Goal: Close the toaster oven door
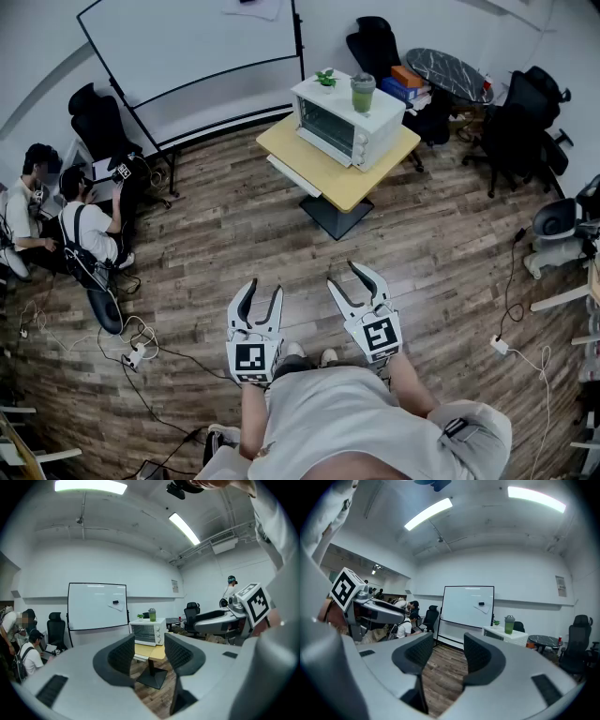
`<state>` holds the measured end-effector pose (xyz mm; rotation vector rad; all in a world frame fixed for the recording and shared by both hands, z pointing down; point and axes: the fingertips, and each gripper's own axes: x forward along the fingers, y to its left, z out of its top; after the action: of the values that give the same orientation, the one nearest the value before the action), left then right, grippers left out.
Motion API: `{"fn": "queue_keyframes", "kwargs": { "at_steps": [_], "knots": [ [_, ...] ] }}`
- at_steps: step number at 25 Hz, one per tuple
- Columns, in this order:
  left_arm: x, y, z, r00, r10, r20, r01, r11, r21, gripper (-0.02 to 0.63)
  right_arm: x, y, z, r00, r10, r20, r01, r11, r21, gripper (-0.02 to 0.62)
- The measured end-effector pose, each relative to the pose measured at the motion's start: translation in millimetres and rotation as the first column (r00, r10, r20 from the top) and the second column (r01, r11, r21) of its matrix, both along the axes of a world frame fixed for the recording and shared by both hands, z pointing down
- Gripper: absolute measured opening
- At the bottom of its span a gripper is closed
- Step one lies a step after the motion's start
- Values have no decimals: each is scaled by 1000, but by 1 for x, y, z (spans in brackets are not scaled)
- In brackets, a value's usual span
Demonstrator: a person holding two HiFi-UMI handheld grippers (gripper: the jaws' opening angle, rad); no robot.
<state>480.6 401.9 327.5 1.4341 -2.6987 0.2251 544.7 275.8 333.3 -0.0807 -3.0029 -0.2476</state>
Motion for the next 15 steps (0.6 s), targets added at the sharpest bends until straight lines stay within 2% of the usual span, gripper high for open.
{"fn": "queue_keyframes", "kwargs": {
  "at_steps": [8, 15],
  "knots": [
    [-12, -2, 6, 999, -40, -7, 40, 999, 1, 188, -13, 0, 5, 1000, -4, 7, 5, 1000, -31, 225],
    [-56, -7, 7, 999, -29, -16, 30, 999, 13, 186, -53, -3, 11, 1000, 7, -15, -8, 999, -34, 224]
  ]
}}
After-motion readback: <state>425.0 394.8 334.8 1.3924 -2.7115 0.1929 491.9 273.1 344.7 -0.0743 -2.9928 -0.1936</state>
